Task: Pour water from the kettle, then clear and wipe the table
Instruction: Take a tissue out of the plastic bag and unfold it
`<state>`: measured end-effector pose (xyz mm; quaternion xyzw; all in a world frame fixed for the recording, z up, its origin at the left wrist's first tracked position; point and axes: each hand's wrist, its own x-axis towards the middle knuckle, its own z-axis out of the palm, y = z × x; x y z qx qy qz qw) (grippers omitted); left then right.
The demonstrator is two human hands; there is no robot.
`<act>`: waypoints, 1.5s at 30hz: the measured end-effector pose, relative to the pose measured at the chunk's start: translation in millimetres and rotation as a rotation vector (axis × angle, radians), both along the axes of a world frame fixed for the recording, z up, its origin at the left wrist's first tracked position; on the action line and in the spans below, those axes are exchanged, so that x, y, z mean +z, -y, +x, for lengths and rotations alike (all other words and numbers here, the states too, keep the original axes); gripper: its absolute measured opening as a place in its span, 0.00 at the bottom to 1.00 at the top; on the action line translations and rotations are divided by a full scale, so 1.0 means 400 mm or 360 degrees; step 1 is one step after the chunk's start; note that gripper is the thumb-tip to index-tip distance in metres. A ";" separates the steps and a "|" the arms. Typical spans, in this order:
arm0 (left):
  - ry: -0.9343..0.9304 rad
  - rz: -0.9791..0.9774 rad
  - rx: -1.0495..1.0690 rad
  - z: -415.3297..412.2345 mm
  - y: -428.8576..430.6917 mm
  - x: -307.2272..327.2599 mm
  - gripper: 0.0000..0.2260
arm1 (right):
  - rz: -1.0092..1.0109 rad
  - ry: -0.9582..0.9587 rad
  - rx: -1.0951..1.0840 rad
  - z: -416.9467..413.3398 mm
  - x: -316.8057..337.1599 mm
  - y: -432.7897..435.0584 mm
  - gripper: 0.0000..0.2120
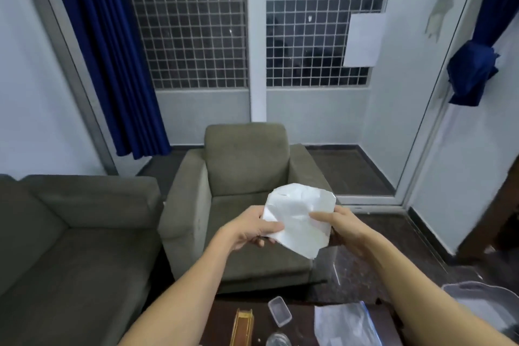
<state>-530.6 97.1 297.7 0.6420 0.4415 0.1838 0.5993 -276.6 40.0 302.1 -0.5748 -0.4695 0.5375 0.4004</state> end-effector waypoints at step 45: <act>0.0740 -0.0269 0.0728 -0.120 0.003 0.158 0.14 | 0.0078 -0.0535 0.0342 -0.026 0.134 -0.084 0.15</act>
